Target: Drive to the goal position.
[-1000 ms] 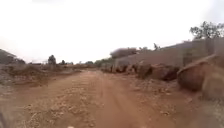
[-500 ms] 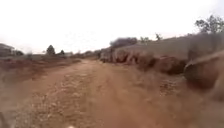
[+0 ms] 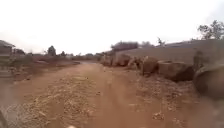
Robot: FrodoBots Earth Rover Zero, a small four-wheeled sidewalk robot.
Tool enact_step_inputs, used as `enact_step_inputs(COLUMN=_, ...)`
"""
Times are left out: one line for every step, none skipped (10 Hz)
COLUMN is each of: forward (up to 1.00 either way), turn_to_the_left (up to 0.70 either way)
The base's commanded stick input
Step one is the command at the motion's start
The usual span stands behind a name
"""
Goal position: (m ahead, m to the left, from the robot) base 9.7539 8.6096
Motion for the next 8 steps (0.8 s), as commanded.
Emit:
enact_step_inputs(forward=0.5, turn_to_the_left=0.0)
enact_step_inputs(forward=0.5, turn_to_the_left=0.0)
enact_step_inputs(forward=0.5, turn_to_the_left=0.0)
enact_step_inputs(forward=0.5, turn_to_the_left=0.0)
enact_step_inputs(forward=0.5, turn_to_the_left=0.0)
enact_step_inputs(forward=0.5, turn_to_the_left=0.0)
enact_step_inputs(forward=0.5, turn_to_the_left=0.0)
enact_step_inputs(forward=0.5, turn_to_the_left=0.0)
